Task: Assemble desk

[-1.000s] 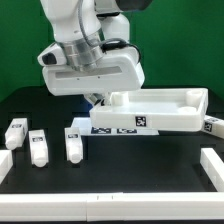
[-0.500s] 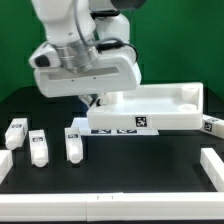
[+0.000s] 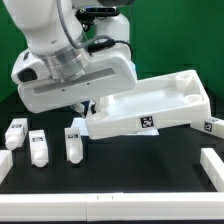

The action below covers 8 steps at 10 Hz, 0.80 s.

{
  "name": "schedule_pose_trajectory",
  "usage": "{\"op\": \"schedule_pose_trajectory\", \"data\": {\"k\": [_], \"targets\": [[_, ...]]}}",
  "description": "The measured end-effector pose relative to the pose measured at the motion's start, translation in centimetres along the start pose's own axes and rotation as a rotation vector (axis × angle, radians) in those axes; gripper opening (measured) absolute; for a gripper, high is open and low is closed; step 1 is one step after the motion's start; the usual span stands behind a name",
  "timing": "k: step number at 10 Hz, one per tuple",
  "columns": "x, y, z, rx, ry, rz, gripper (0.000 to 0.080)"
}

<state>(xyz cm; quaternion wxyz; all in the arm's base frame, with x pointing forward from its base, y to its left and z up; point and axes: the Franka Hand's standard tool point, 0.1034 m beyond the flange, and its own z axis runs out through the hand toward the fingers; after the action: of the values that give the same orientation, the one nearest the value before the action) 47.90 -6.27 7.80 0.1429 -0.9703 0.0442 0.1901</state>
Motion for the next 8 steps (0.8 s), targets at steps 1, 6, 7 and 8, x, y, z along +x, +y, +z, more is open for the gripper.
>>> {"op": "schedule_pose_trajectory", "data": {"k": [1, 6, 7, 8], "targets": [[1.0, 0.2, 0.0, -0.019, -0.020, 0.043, 0.0055], [6.4, 0.8, -1.1, -0.085, -0.053, 0.062, 0.0055], [6.4, 0.9, -1.0, -0.085, -0.054, 0.063, 0.0055], [6.4, 0.9, -0.8, -0.087, -0.056, 0.062, 0.0055]]}}
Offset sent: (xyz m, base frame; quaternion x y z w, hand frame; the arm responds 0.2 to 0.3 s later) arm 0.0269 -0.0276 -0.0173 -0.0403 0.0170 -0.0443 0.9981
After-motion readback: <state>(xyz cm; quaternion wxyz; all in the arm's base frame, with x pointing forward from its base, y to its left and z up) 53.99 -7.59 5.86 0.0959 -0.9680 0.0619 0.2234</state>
